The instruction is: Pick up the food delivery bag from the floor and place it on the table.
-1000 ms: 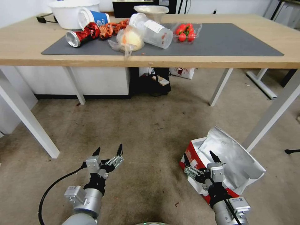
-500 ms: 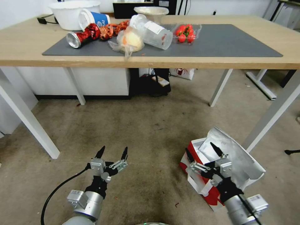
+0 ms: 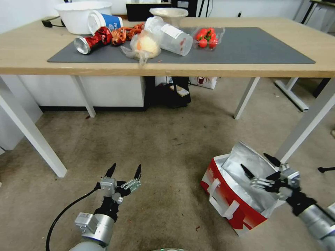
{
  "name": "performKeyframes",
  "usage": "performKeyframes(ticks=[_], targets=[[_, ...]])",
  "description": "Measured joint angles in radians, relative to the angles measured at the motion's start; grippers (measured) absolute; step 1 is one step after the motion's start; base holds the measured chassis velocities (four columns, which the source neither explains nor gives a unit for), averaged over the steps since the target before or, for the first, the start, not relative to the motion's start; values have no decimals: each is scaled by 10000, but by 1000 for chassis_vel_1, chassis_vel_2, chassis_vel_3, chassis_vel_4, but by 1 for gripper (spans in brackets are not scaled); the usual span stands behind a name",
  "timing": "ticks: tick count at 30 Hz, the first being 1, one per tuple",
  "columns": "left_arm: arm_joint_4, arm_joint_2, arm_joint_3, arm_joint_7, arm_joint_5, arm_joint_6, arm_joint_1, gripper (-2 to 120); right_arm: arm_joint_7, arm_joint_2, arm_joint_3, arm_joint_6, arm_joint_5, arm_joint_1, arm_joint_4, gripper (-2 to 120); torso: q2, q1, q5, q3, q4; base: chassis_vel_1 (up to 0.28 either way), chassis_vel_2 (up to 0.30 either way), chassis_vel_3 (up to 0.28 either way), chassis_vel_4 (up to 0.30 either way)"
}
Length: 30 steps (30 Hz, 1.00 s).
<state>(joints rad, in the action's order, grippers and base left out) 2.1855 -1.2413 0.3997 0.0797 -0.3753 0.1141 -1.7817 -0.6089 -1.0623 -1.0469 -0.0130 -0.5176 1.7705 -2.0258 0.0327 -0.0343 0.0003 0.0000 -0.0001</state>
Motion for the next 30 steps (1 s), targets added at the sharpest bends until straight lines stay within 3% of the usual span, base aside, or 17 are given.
performKeyframes(ticks=[12, 21, 30], targets=[[-17, -21, -108, 111, 56, 46, 47, 100, -206, 1782, 1, -190, 346, -693, 2128, 100, 7, -1, -2, 1, 0, 0, 0, 0, 0], [-54, -78, -134, 145, 46, 58, 70, 100, -18, 2375, 644, -94, 1271, -1533, 3242, 100, 9, -2, -1, 1, 1, 0, 0, 0, 0], [-272, -198, -159, 291, 14, 118, 192, 100, 582, 3136, 1611, -880, 1826, -2290, 3739, 100, 12, -1, -5, 0, 1, 0, 0, 0, 0]])
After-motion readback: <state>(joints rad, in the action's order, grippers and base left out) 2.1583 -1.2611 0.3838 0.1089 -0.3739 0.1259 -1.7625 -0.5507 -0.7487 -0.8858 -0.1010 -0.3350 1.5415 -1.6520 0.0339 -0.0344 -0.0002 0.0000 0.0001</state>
